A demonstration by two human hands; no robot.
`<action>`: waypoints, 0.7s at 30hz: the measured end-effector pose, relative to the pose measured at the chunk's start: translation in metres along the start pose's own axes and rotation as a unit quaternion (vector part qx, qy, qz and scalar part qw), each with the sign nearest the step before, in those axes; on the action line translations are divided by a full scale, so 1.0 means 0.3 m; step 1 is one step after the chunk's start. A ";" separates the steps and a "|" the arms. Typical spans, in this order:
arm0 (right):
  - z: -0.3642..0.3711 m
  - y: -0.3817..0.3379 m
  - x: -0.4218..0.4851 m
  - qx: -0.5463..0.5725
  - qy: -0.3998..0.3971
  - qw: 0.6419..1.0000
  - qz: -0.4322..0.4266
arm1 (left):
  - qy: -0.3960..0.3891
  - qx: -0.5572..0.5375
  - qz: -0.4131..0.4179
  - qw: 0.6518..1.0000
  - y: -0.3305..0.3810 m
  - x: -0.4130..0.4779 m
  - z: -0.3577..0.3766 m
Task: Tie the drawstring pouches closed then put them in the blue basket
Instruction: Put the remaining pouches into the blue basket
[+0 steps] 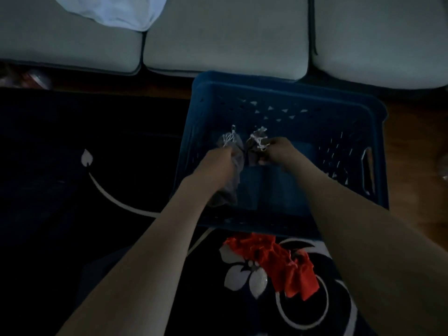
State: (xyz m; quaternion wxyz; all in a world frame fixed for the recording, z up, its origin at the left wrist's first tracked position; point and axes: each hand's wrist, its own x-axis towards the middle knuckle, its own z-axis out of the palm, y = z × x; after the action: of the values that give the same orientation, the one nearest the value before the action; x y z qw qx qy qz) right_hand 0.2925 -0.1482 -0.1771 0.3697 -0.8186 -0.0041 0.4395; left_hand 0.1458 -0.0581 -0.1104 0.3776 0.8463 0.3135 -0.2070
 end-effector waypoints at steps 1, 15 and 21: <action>0.012 0.009 0.041 -0.004 -0.001 1.000 0.005 | -0.016 0.019 -0.005 1.000 0.000 0.042 0.009; -0.054 0.012 -0.217 -0.079 0.047 0.994 -0.054 | 0.230 -0.197 0.093 0.948 0.175 -0.142 0.089; -0.274 0.192 -0.688 0.288 -0.128 0.943 -0.106 | 0.308 -0.317 0.127 0.888 0.148 -0.428 0.264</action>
State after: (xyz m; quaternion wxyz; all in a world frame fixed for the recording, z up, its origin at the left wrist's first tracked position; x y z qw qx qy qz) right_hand 0.2069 -0.3080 -0.0361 0.6305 -0.6090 -0.0116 0.4810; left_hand 0.0754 -0.1900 -0.0622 0.5330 0.7357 0.3525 0.2246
